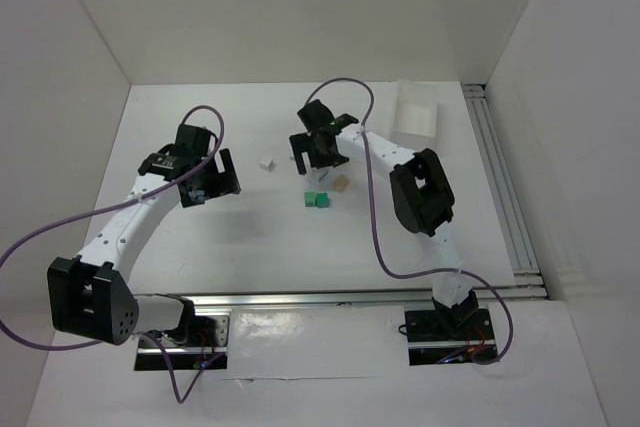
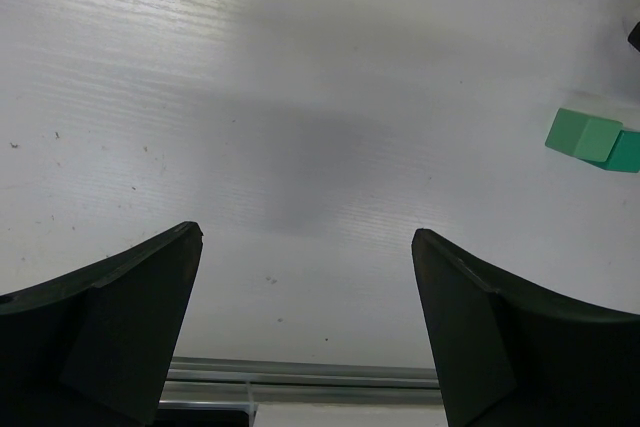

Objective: Build the wood block tower

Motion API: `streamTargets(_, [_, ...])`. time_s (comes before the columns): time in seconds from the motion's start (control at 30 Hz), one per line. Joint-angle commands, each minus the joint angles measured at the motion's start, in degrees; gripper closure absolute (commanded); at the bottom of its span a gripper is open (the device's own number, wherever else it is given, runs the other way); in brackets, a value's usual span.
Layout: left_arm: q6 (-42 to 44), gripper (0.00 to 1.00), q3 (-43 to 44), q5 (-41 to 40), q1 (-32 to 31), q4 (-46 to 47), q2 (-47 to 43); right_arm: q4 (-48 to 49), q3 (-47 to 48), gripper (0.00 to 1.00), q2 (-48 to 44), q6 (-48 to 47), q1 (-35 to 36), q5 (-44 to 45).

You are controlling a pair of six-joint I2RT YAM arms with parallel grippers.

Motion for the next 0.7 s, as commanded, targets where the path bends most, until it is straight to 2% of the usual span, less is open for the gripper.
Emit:
streamTargets(0.0, [0.8,0.0,1.0,-0.1,-0.2,0.7,0.1,-5.3,6.1,0.0,0.9,-7.4,0.3,0.5])
streamTargets(0.07, [0.8,0.0,1.0,-0.1,-0.2,0.7,0.1,-9.3,8.6,0.0,4.1,-10.1,0.9,-1.5])
streamTargets(0.13, [0.8,0.0,1.0,-0.1,-0.2,0.7,0.1,-11.0,10.3,0.0,5.5,-12.2,1.4,0.4])
streamTargets(0.3, [0.2,0.0,1.6,0.5,-0.2,0.7,0.1,-9.3,9.4,0.04,6.0,-12.8,1.5,1.8])
streamTargets(0.67, [0.2,0.0,1.6,-0.1,-0.2,0.7,0.1,-6.7,8.9,0.24,7.1,-12.8,0.9,-0.4])
